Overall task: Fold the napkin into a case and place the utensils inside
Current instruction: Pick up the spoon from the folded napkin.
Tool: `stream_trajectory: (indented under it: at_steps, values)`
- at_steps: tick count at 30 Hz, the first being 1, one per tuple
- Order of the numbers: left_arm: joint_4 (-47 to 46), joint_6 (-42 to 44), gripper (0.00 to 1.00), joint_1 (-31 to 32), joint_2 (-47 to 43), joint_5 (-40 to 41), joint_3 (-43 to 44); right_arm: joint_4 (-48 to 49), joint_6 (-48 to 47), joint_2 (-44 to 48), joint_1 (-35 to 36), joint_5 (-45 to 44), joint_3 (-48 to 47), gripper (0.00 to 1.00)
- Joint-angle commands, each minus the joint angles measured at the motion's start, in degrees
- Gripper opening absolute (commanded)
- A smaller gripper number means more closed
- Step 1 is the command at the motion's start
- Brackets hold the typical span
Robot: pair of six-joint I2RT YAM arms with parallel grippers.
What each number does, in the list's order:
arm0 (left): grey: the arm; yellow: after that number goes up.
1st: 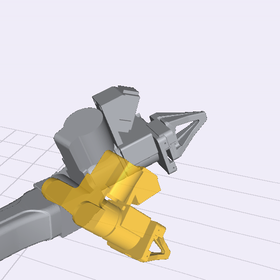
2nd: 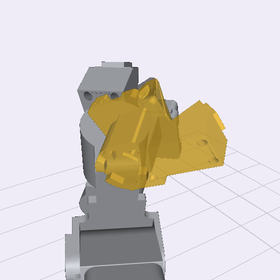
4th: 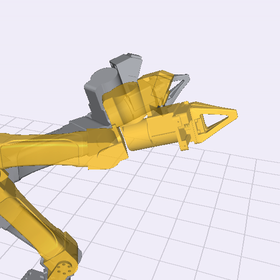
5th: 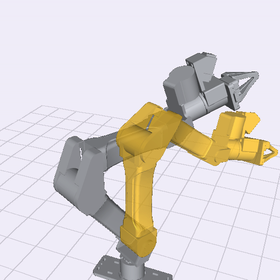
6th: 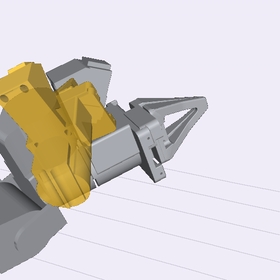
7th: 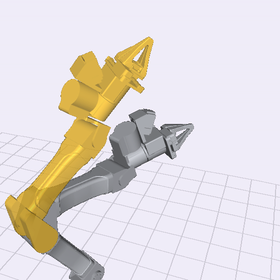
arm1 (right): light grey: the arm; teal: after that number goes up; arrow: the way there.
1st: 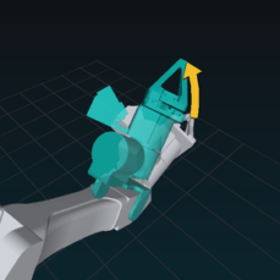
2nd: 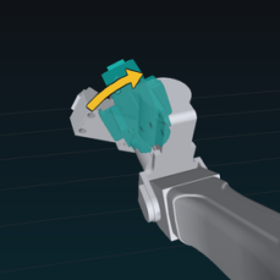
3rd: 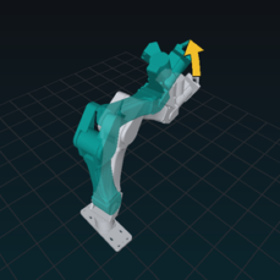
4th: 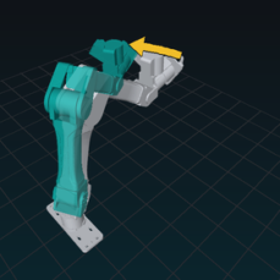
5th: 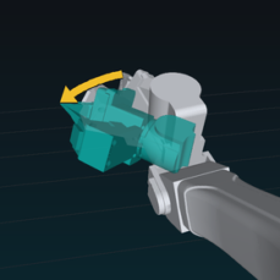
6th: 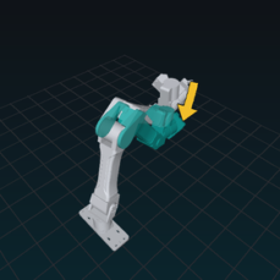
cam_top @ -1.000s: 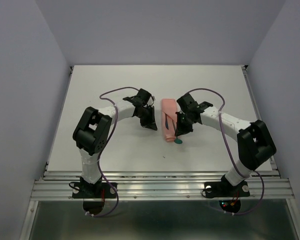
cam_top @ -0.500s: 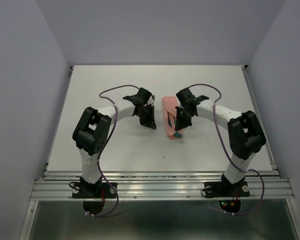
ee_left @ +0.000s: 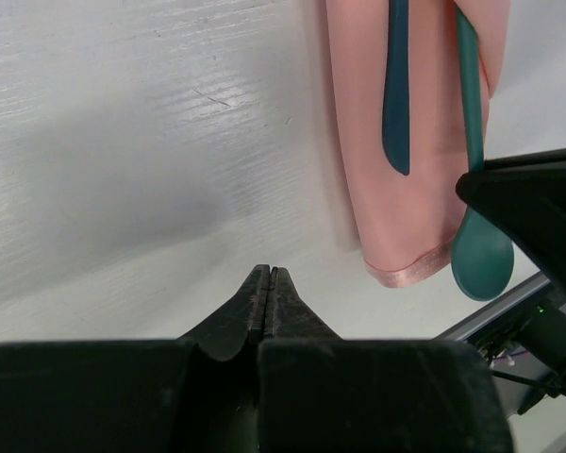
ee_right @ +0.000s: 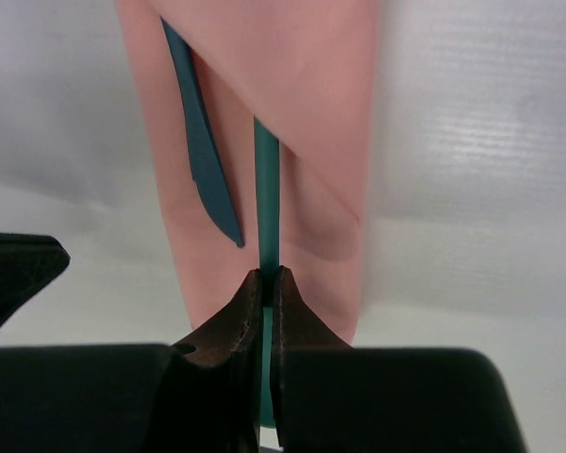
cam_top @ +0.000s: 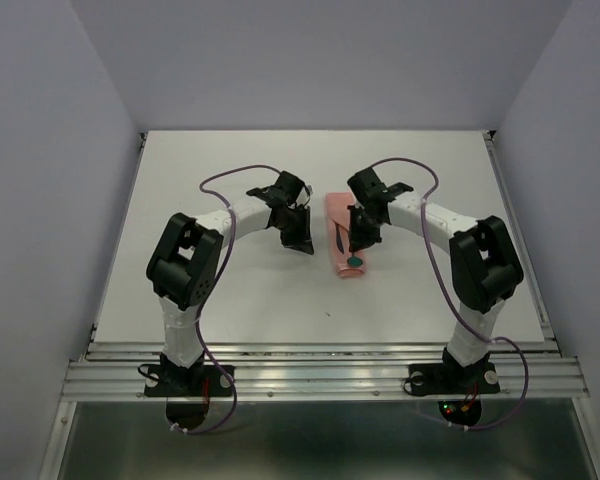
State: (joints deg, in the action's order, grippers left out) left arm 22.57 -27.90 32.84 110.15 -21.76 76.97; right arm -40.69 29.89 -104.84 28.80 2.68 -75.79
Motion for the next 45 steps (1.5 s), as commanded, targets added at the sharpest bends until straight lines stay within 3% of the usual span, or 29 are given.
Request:
stream_trajectory:
  at_steps: [1, 21, 23, 24, 27, 31, 37, 45]
  values:
    - [0.9, 1.27, 0.0, -0.32, -0.02, 0.49, 2.22, -0.97, -2.46, -2.47, -0.32, -4.43, -5.06, 0.01]
    - [0.72, 1.09, 0.0, -0.32, -0.02, 1.54, 1.69, 3.94, -6.25, -7.84, -0.32, -10.32, -8.94, 0.01]
    - [0.72, 1.01, 0.0, -0.41, -0.02, 1.81, 1.61, 4.82, -6.42, -7.66, -0.32, -10.41, -8.33, 0.09]
    - [0.81, 0.92, 0.0, -0.32, -0.02, 1.89, 1.61, 6.05, -6.42, -6.97, -0.32, -10.24, -7.8, 0.23]
    - [0.55, 0.66, 0.0, -0.41, -0.02, 1.98, 1.17, 8.07, -6.25, -5.12, -0.32, -9.53, -5.7, 0.39]
    - [-0.24, 0.13, 0.0, -0.32, -0.02, 2.07, 0.38, 8.69, -5.81, -2.31, -0.32, -8.31, -3.58, 0.39]
    - [-0.77, -0.31, 0.0, -0.23, -0.02, 1.9, -0.06, 8.43, -5.81, -0.81, -0.32, -7.86, -0.6, 0.24]
    - [-0.59, -0.4, 0.0, -0.15, 0.86, 1.81, 0.73, 9.22, -5.98, 0.43, -0.32, -7.69, 0.99, 0.21]
